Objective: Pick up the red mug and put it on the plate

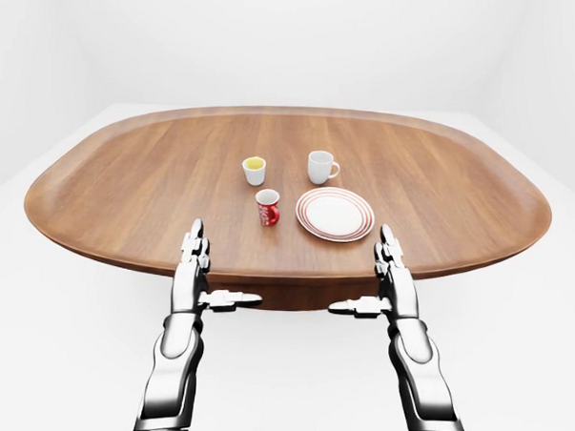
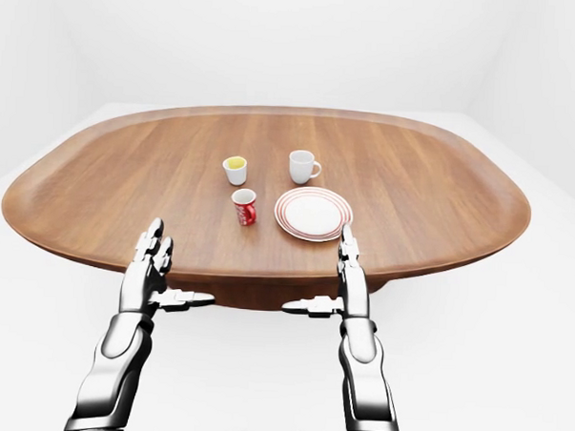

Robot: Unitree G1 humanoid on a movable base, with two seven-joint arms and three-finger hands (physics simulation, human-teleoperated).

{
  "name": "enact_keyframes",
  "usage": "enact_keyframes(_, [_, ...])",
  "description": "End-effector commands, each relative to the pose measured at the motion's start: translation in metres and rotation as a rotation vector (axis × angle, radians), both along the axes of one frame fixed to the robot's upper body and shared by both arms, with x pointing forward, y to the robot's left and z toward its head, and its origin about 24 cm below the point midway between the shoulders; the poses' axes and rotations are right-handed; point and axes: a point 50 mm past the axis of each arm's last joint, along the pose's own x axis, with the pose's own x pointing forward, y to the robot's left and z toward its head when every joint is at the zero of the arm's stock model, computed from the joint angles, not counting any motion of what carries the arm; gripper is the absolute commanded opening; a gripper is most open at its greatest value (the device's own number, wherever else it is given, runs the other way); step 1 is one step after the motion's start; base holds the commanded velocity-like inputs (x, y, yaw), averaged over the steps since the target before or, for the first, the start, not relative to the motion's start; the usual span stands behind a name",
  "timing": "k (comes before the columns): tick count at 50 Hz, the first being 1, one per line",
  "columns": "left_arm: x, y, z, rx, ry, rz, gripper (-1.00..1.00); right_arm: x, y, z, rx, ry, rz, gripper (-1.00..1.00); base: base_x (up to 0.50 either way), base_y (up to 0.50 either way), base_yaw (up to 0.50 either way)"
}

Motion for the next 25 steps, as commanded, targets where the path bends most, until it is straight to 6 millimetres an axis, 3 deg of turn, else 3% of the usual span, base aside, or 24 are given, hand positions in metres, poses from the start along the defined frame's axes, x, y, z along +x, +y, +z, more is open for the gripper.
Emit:
enact_keyframes(1, [0.0,0.001,0.0,0.002,-0.001,0.003,1.0,0.0,0.0,-0.001,-0.002,0.002,-0.002,1.0,0.0,0.11,0.0])
enact_keyframes(14, [0.002,0.001,-0.003,0.004,0.007,0.004,1.0,0.001,-0.001,-0.003,0.004,0.01,-0.003,1.0,0.0,0.0,0.0])
enact_keyframes(20, [0.002,-0.003,-0.002,0.005,0.01,-0.008,1.0,0.012,-0.001,-0.009,0.031,0.017,-0.004,1.0,0.0,0.0,0.0])
enact_keyframes(22, [0.004,-0.008,0.012,-0.084,-0.031,-0.131,1.0,0.016,-0.003,-0.008,0.028,0.018,-0.018,1.0,0.0,0.0,0.0])
enact_keyframes(25, [0.013,0.001,0.031,-0.002,-0.101,-0.07,1.0,0.021,-0.006,-0.005,0.03,0.017,-0.027,1.0,0.0,0.0,0.0])
